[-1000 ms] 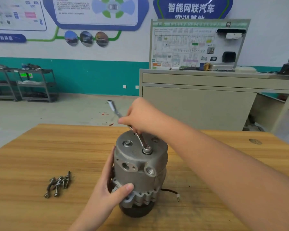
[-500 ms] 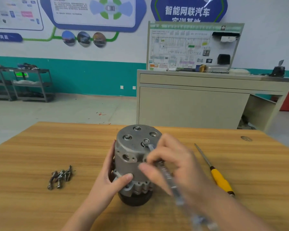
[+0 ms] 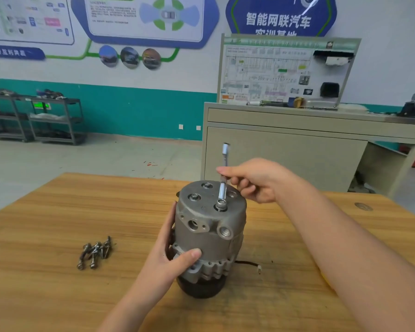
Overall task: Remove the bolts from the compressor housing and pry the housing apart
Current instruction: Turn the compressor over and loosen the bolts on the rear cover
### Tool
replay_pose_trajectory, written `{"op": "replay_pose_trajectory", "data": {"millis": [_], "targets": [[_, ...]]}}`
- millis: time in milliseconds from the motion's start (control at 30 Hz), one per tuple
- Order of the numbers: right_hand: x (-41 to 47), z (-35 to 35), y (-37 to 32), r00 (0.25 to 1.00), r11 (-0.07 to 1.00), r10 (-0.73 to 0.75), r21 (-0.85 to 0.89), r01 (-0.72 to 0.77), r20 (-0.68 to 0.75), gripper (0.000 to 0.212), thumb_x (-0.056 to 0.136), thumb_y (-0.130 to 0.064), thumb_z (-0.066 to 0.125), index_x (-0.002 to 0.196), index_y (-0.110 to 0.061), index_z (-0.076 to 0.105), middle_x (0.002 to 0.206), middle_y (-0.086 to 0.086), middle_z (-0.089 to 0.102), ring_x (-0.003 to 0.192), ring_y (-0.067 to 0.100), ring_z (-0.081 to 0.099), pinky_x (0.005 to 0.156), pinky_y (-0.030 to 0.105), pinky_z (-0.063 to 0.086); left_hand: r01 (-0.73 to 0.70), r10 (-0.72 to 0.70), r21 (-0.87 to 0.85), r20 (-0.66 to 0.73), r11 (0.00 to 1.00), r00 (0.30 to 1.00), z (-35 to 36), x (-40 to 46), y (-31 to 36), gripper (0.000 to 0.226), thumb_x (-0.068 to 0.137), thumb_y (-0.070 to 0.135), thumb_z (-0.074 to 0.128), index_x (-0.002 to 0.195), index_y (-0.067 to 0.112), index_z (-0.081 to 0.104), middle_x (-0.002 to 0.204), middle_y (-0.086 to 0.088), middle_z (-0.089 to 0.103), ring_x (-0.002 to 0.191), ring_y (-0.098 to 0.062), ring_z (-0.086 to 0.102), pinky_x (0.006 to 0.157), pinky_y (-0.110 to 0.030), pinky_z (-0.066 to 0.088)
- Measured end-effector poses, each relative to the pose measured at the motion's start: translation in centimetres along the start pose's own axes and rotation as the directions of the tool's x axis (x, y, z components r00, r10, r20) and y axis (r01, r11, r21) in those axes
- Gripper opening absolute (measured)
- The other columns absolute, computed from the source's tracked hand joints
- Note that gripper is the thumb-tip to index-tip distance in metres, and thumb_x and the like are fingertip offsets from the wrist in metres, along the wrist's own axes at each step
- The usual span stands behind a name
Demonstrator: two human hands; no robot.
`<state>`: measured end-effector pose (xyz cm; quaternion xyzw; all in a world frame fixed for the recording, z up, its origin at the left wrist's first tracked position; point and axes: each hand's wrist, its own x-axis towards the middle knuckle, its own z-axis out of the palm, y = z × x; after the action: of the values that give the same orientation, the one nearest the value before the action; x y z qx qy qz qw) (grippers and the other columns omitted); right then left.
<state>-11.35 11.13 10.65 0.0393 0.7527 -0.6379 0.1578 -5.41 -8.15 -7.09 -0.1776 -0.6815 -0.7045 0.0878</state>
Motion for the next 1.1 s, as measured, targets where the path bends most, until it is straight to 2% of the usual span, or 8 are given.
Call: {"op": "replay_pose_trajectory", "data": {"millis": [133, 267, 500, 633, 767, 900, 1000, 1100], "targets": [[-0.6, 4.2, -2.1, 0.949, 0.75, -0.312, -0.626, 0.213, -0.052, 0.023, 0.089, -0.023, 0.069, 0.087, 0.0, 0.068, 0.055, 0.001, 0.055, 0.037, 0.008, 0.044, 0.038, 0.016, 0.036, -0.002, 0.002, 0.008, -0.014, 1.0, 1.0, 0.2, -0.1, 0.3, 0.104, 0.059, 0.063, 0.086, 0.144, 0.062, 0.027, 0.144, 0.033, 0.045, 0.132, 0.006, 0.045, 0.093, -0.011, 0.048], [-2.7, 7.5, -0.9, 0.856, 0.414, -0.513, -0.854, 0.314, 0.066, 0.023, 0.094, -0.028, 0.059, 0.103, -0.01, 0.071, 0.089, 0.009, 0.07, 0.074, 0.019, 0.062, 0.07, 0.03, 0.055, 0.001, -0.001, 0.017, -0.017, 1.0, 1.0, 0.3, -0.2, 0.5, 0.103, 0.059, 0.065, 0.084, 0.143, 0.064, 0.024, 0.142, 0.039, 0.041, 0.13, 0.012, 0.043, 0.091, -0.009, 0.047], [-8.4, 7.3, 4.6, 0.625, 0.329, -0.774, -0.782, 0.529, 0.098, 0.015, 0.085, -0.046, 0.062, 0.079, -0.034, 0.057, 0.07, -0.014, 0.05, 0.063, 0.001, 0.045, 0.052, 0.02, 0.03, -0.019, 0.021, 0.043, -0.05, 0.999, 0.999, 0.6, -0.2, 0.5, 0.099, 0.065, 0.05, 0.08, 0.15, 0.04, 0.029, 0.136, 0.034, 0.051, 0.127, 0.011, 0.046, 0.091, -0.005, 0.043], [-9.6, 5.0, 8.1, 0.532, 0.472, -0.844, -0.573, 0.67, -0.072, 0.011, 0.082, -0.041, 0.068, 0.08, -0.031, 0.07, 0.075, -0.014, 0.064, 0.073, 0.001, 0.058, 0.063, 0.013, 0.04, -0.031, 0.031, -0.003, -0.042, 1.0, 0.999, 0.7, -0.3, 0.3, 0.099, 0.07, 0.042, 0.083, 0.15, 0.048, 0.025, 0.142, 0.033, 0.047, 0.131, 0.009, 0.045, 0.096, -0.012, 0.045], [-9.5, 3.0, 9.3, 0.755, 0.755, -0.625, 0.091, 0.649, -0.198, 0.013, 0.082, -0.034, 0.07, 0.092, -0.029, 0.078, 0.065, -0.011, 0.064, 0.06, 0.004, 0.06, 0.051, 0.014, 0.044, -0.021, 0.021, -0.004, -0.052, 1.0, 0.998, 0.5, -0.4, 0.3, 0.103, 0.058, 0.055, 0.085, 0.143, 0.06, 0.027, 0.142, 0.035, 0.045, 0.133, 0.006, 0.044, 0.094, -0.009, 0.046], [-7.1, 1.6, 7.9, 0.978, 0.722, -0.209, 0.672, 0.167, -0.018, 0.016, 0.069, -0.018, 0.068, 0.082, -0.011, 0.063, 0.053, 0.001, 0.05, 0.037, 0.007, 0.041, 0.03, 0.015, 0.028, -0.031, 0.031, -0.004, -0.055, 1.0, 0.998, 0.7, -0.4, 0.5, 0.103, 0.058, 0.058, 0.084, 0.144, 0.057, 0.028, 0.141, 0.037, 0.045, 0.131, 0.009, 0.044, 0.092, -0.007, 0.045], [-5.1, 0.8, 5.1, 0.998, 0.715, -0.048, 0.699, 0.004, 0.044, 0.013, 0.08, -0.005, 0.063, 0.074, -0.01, 0.053, 0.047, -0.001, 0.047, 0.029, 0.001, 0.037, 0.026, 0.011, 0.025, -0.041, 0.04, -0.019, -0.05, 0.999, 0.998, 0.8, -0.5, 0.4, 0.101, 0.062, 0.048, 0.082, 0.147, 0.051, 0.027, 0.139, 0.037, 0.047, 0.129, 0.009, 0.046, 0.09, -0.007, 0.045], [-3.6, 1.5, 1.9, 1.0, 0.901, -0.024, 0.433, 0.015, 0.015, 0.021, 0.093, 0.0, 0.054, 0.073, -0.004, 0.052, 0.043, 0.0, 0.049, 0.027, 0.001, 0.034, 0.027, 0.008, 0.022, -0.03, 0.028, -0.035, -0.047, 0.999, 0.998, 0.8, -0.5, 0.4, 0.1, 0.062, 0.047, 0.083, 0.145, 0.052, 0.027, 0.137, 0.038, 0.048, 0.128, 0.009, 0.048, 0.09, -0.008, 0.046]]}}
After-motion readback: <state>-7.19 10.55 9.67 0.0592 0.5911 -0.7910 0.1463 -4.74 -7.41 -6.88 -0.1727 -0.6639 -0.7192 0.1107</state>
